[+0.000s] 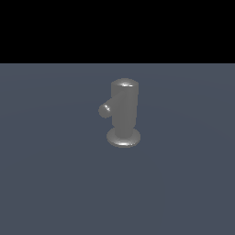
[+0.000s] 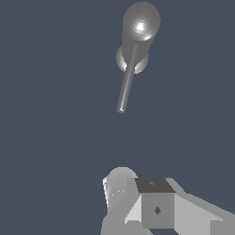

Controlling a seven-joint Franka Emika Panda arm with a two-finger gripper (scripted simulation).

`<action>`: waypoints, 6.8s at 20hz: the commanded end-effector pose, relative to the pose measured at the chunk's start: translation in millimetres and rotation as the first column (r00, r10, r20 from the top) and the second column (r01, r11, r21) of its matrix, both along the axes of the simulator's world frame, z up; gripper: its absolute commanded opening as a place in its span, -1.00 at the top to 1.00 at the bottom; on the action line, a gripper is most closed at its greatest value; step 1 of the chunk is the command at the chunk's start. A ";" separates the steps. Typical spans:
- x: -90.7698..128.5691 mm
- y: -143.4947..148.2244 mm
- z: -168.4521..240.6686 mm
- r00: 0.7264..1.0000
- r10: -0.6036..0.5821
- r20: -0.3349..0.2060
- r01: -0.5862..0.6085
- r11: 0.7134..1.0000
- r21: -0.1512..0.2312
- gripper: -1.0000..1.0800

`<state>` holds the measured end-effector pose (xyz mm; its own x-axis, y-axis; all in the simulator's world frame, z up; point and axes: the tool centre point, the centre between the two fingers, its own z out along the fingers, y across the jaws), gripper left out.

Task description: Turn on the faucet by rotating a designated handle.

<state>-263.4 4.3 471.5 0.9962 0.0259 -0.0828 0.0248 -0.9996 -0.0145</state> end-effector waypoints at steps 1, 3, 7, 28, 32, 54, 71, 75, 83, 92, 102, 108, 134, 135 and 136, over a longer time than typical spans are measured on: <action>0.0 0.0 0.0 1.000 0.000 0.000 0.000 1.000 0.000 1.00; 0.1 0.2 -0.9 1.000 -0.001 0.000 0.001 1.000 0.000 1.00; 1.3 2.2 -8.3 1.000 -0.008 0.003 0.008 1.000 -0.001 1.00; 28.9 36.1 -140.3 0.991 -0.128 0.045 0.129 0.992 -0.009 1.00; 36.7 42.9 -168.4 0.987 -0.153 0.055 0.154 0.988 -0.010 1.00; 67.7 62.2 -252.7 0.970 -0.227 0.083 0.228 0.974 -0.012 1.00; 65.2 3.7 -252.7 0.970 -0.227 0.083 0.228 0.974 -0.012 1.00; 64.5 -15.9 -252.7 0.970 -0.227 0.083 0.228 0.974 -0.012 1.00; 63.2 -55.0 -252.8 0.970 -0.227 0.083 0.228 0.973 -0.012 1.00; 61.9 -98.8 -252.7 0.970 -0.227 0.083 0.229 0.973 -0.013 1.00; 92.5 -112.0 -237.5 0.971 -0.204 0.124 0.207 0.978 -0.015 1.00; 105.5 -129.2 -239.6 0.971 -0.207 0.118 0.210 0.978 -0.014 1.00; 159.6 -202.2 -249.2 0.971 -0.222 0.092 0.224 0.975 -0.013 1.00; 161.6 -204.9 -249.6 0.971 -0.222 0.091 0.224 0.974 -0.013 1.00; 163.6 -207.6 -249.9 0.971 -0.223 0.090 0.225 0.974 -0.013 1.00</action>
